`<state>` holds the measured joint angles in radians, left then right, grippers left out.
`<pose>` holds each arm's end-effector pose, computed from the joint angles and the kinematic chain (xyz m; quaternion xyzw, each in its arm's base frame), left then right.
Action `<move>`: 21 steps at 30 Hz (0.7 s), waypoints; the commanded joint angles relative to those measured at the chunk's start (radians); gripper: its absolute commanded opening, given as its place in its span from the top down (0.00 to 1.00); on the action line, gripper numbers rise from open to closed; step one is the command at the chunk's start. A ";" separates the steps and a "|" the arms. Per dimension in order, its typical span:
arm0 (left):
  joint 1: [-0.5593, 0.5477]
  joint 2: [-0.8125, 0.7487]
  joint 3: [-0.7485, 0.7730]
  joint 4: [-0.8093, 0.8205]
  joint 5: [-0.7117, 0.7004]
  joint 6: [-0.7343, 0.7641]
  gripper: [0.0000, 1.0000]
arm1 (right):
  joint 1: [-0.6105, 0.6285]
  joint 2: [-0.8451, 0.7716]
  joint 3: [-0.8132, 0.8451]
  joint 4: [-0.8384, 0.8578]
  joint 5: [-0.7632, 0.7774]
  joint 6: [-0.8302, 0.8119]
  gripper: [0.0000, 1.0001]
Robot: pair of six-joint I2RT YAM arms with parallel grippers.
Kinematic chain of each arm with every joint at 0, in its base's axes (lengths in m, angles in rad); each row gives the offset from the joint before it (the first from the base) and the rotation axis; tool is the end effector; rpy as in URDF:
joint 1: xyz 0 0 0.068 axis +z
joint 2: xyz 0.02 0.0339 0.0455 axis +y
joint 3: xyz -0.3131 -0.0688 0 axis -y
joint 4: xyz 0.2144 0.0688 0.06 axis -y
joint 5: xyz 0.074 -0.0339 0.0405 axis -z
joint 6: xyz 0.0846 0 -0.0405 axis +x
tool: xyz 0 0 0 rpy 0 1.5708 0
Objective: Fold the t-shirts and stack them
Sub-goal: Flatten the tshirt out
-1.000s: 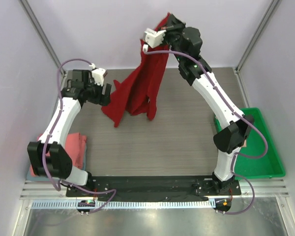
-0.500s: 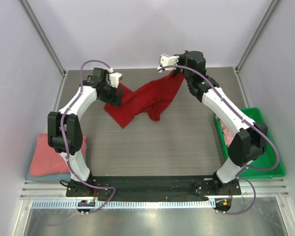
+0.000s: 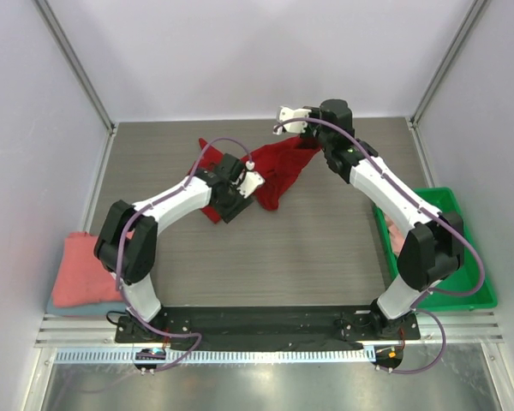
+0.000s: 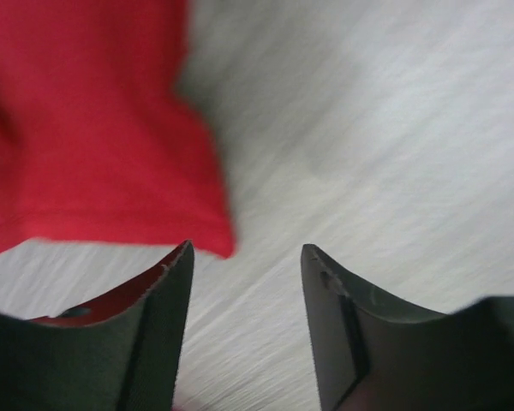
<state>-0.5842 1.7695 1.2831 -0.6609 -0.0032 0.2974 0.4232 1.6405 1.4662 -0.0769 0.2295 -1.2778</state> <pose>0.3043 -0.2008 0.2287 0.4168 0.8844 -0.0285 0.2082 0.3861 0.1528 0.4089 -0.5437 0.5705 -0.3347 0.5167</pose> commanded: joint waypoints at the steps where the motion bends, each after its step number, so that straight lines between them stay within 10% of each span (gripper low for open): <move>1: 0.018 -0.053 0.004 0.032 -0.112 0.045 0.44 | 0.002 -0.048 -0.018 0.026 0.004 0.041 0.99; 21: 0.207 0.119 0.165 -0.184 0.244 0.098 0.50 | 0.009 -0.011 0.005 -0.006 0.016 0.044 0.99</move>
<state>-0.3820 1.8645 1.4090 -0.7876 0.1612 0.3626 0.4248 1.6371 1.4277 -0.1013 0.2306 -1.2484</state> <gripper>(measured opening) 0.511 0.026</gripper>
